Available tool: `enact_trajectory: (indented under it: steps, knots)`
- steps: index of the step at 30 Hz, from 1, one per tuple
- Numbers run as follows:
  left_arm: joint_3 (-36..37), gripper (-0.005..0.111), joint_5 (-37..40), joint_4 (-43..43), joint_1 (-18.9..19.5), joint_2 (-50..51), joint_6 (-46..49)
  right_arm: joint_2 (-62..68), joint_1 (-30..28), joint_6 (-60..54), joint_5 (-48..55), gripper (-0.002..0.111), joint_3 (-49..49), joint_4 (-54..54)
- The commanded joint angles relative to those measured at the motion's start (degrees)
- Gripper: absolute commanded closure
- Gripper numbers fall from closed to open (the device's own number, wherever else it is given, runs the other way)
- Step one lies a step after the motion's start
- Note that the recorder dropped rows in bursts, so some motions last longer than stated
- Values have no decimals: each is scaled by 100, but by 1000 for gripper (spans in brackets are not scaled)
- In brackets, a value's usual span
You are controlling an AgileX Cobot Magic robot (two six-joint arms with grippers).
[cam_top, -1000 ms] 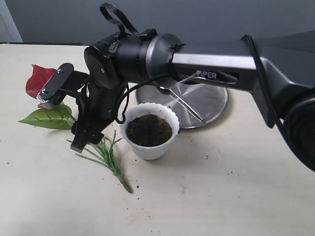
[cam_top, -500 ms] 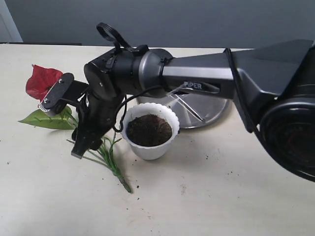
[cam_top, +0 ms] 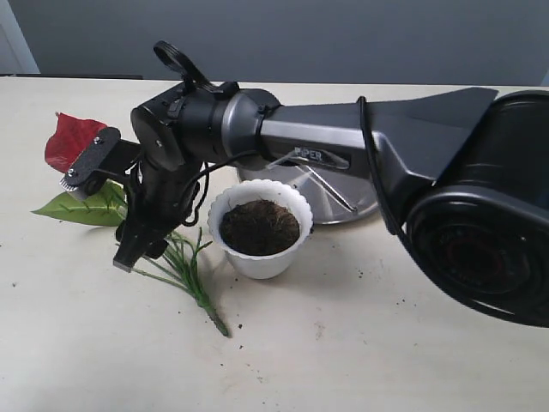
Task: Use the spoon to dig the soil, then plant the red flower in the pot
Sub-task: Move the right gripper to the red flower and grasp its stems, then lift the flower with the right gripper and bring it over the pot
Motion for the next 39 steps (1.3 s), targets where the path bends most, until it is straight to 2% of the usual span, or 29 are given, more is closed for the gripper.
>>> enact_trajectory:
  steps: [1, 14, 16, 23, 32, 39]
  knots:
    - [-21, 106, -18, -44, -41, -30, -9, 129, -4, 68, 184, 45, -211, -52]
    - [-21, 106, -18, -44, -41, -30, -9, 474, -4, 241, 440, 47, -291, -197]
    - [-21, 106, -18, -44, -41, -30, -9, 521, -4, 241, 479, 58, -291, -197]
    - [-21, 106, -18, -44, -41, -30, -9, 512, -4, 230, 495, 109, -291, -197]
    - [-21, 106, -18, -44, -41, -30, -9, 361, -4, 230, 115, 108, -291, 223]
    - [-21, 106, -6, -44, -41, -30, -9, -453, -4, 219, -925, 108, -291, 844]
